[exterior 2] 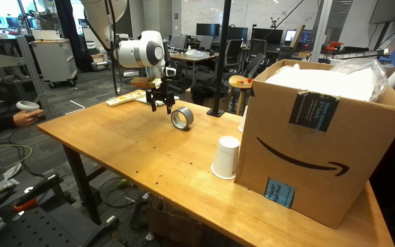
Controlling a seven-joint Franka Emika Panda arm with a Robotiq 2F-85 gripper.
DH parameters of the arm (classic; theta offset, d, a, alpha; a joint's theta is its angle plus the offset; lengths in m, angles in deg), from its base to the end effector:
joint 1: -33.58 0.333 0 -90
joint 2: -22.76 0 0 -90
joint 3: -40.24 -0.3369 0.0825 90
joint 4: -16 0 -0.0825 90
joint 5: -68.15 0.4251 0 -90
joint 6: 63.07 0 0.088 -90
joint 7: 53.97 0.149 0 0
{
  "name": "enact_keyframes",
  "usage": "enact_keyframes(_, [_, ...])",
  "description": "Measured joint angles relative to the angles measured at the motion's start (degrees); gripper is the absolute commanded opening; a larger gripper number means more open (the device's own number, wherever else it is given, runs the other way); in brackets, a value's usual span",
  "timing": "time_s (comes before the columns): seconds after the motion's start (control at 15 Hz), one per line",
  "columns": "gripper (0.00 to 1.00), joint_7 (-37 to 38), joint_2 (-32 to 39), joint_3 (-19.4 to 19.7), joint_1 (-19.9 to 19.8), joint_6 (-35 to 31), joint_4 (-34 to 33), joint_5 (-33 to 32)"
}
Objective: Move the grey tape to the right
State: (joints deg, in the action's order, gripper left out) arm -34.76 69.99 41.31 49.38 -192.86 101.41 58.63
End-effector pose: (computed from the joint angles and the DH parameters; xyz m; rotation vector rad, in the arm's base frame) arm 0.7303 0.1837 0.1216 2.9938 0.0556 -0.0108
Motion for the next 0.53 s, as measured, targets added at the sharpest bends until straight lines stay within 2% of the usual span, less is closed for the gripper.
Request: enact_keyframes(0.53, [1.0, 0.0, -0.1, 0.1, 0.2, -0.1, 0.7, -0.1])
